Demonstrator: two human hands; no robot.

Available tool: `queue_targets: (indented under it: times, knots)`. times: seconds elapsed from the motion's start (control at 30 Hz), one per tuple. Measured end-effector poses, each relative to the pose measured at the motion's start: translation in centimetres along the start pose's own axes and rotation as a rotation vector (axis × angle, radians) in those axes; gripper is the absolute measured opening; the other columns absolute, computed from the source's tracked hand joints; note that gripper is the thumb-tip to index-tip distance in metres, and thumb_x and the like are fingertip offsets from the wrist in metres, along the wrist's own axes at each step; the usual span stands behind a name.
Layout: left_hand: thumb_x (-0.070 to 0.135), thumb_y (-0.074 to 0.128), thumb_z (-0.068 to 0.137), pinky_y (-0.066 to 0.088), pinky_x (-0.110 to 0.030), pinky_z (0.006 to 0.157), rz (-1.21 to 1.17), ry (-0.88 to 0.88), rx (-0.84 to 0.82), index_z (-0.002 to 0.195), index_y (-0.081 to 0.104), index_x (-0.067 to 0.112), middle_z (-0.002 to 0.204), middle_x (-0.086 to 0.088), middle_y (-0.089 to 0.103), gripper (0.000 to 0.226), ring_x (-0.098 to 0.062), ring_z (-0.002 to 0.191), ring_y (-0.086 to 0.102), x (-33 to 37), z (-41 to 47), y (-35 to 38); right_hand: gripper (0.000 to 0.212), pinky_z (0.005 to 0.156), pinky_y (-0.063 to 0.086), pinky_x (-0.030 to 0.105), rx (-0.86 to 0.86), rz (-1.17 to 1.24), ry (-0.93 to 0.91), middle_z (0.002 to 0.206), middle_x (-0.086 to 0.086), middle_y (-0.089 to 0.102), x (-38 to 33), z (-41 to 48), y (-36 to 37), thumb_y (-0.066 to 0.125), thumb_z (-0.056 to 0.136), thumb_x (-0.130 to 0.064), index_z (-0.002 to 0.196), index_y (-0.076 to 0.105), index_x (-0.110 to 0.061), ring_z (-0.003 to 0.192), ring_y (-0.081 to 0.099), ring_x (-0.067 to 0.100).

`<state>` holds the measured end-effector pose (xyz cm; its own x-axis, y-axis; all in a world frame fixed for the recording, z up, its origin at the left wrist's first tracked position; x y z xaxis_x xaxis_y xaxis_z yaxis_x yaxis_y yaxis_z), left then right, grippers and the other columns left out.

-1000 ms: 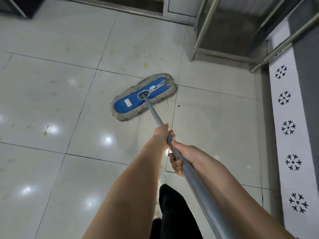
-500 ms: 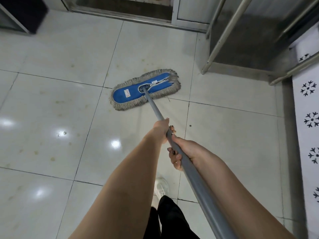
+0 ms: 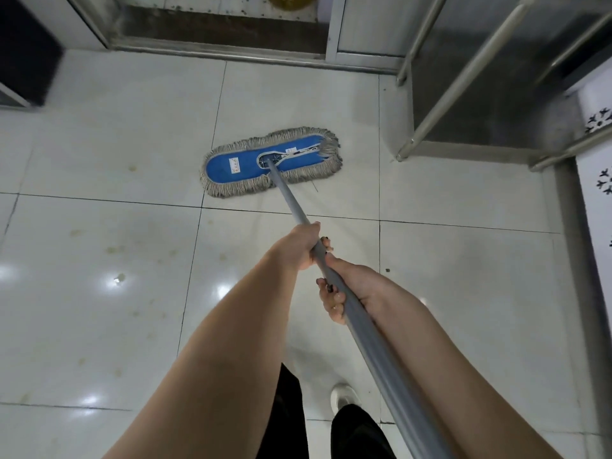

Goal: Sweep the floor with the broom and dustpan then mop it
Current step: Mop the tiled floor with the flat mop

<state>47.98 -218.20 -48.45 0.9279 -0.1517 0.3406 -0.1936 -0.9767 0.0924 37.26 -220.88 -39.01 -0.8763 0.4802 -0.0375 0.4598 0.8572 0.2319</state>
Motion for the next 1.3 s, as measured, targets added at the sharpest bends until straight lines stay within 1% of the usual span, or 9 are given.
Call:
queue_targets:
  times: [0.3, 0.5, 0.57, 0.63, 0.87, 1.03, 1.1, 1.2, 1.3]
  knots:
    - [0.025, 0.039, 0.102, 0.045, -0.025, 0.052, 0.135, -0.008, -0.008, 0.106, 0.037, 0.008, 0.063, -0.005, 0.042, 0.018, -0.014, 0.046, 0.046, 11.2, 2.9, -7.5, 0.056, 0.027, 0.028, 0.007, -0.031, 0.131, -0.001, 0.037, 0.000, 0.042, -7.8, 3.0, 11.4, 0.042, 0.094, -0.056, 0.066, 0.043, -0.008, 0.020, 0.034, 0.006]
    - [0.026, 0.038, 0.102, 0.043, -0.022, 0.038, 0.221, 0.005, -0.003, 0.111, 0.035, 0.010, 0.065, -0.005, 0.042, 0.019, -0.015, 0.053, 0.043, 15.2, 5.1, -10.4, 0.056, 0.026, 0.028, 0.009, -0.079, 0.221, -0.002, 0.038, 0.000, 0.043, -10.4, 5.1, 15.7, 0.044, 0.093, -0.057, 0.067, 0.045, -0.008, 0.021, 0.035, 0.007]
    - [0.024, 0.039, 0.102, 0.045, -0.025, 0.044, 0.205, 0.017, -0.008, 0.113, 0.035, 0.008, 0.066, -0.005, 0.041, 0.020, -0.014, 0.052, 0.041, 15.5, 5.6, -10.9, 0.055, 0.026, 0.029, 0.009, -0.091, 0.241, -0.009, 0.039, 0.000, 0.044, -10.6, 5.8, 16.2, 0.045, 0.092, -0.058, 0.069, 0.046, -0.008, 0.021, 0.036, 0.007]
    - [0.024, 0.040, 0.102, 0.044, -0.025, 0.051, 0.191, 0.021, -0.003, 0.111, 0.034, 0.007, 0.065, -0.006, 0.042, 0.020, -0.014, 0.051, 0.040, 15.1, 5.7, -11.2, 0.055, 0.027, 0.029, 0.009, -0.089, 0.249, -0.002, 0.039, -0.001, 0.044, -10.1, 6.0, 16.4, 0.045, 0.092, -0.059, 0.068, 0.046, -0.009, 0.022, 0.035, 0.006]
    - [0.024, 0.039, 0.102, 0.044, -0.024, 0.054, 0.207, 0.043, -0.015, 0.109, 0.035, 0.006, 0.065, -0.007, 0.042, 0.019, -0.015, 0.051, 0.044, 12.5, 4.2, -11.6, 0.056, 0.027, 0.029, 0.010, -0.081, 0.228, 0.009, 0.039, -0.001, 0.042, -6.8, 5.3, 16.3, 0.047, 0.090, -0.060, 0.068, 0.043, -0.009, 0.021, 0.035, 0.006]
    - [0.026, 0.037, 0.103, 0.045, -0.024, 0.060, 0.213, 0.021, -0.030, 0.107, 0.036, 0.010, 0.061, -0.005, 0.044, 0.017, -0.008, 0.023, 0.046, 8.2, 1.7, -11.6, 0.055, 0.027, 0.031, 0.010, -0.037, 0.119, -0.006, 0.041, 0.001, 0.042, -2.7, 4.2, 14.4, 0.050, 0.090, -0.059, 0.067, 0.042, -0.009, 0.022, 0.036, 0.007]
    - [0.027, 0.037, 0.103, 0.048, -0.023, 0.057, 0.199, 0.011, -0.035, 0.108, 0.036, 0.010, 0.056, -0.004, 0.046, 0.018, -0.011, 0.033, 0.051, 5.9, 0.5, -11.6, 0.056, 0.028, 0.032, 0.011, -0.024, 0.072, 0.006, 0.042, 0.001, 0.044, -0.4, 3.8, 13.5, 0.051, 0.089, -0.059, 0.067, 0.042, -0.009, 0.022, 0.038, 0.007]
    - [0.026, 0.035, 0.103, 0.047, -0.018, 0.037, 0.177, 0.008, -0.040, 0.125, 0.036, 0.010, 0.065, -0.005, 0.043, 0.027, -0.014, 0.056, 0.049, 1.8, -1.8, -11.6, 0.055, 0.028, 0.033, 0.011, -0.001, 0.011, 0.009, 0.043, 0.002, 0.043, 3.5, 3.0, 11.8, 0.053, 0.089, -0.057, 0.066, 0.042, -0.009, 0.023, 0.038, 0.008]
    - [0.027, 0.034, 0.104, 0.043, -0.015, 0.032, 0.179, 0.021, -0.025, 0.135, 0.033, 0.006, 0.066, -0.005, 0.043, 0.038, -0.015, 0.057, 0.051, -3.0, -3.8, -11.7, 0.052, 0.029, 0.034, 0.012, -0.006, -0.039, 0.003, 0.051, 0.002, 0.043, 8.3, 2.1, 10.1, 0.055, 0.089, -0.054, 0.068, 0.042, -0.009, 0.024, 0.039, 0.008]
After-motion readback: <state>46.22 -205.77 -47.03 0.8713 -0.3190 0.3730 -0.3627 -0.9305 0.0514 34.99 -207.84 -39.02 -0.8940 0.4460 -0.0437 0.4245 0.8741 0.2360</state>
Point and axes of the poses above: each hand's wrist, its own z-axis towards the middle knuckle, its own y-axis out of the palm, x = y × z, the point moved 9 cm from there along z, towards the middle knuckle
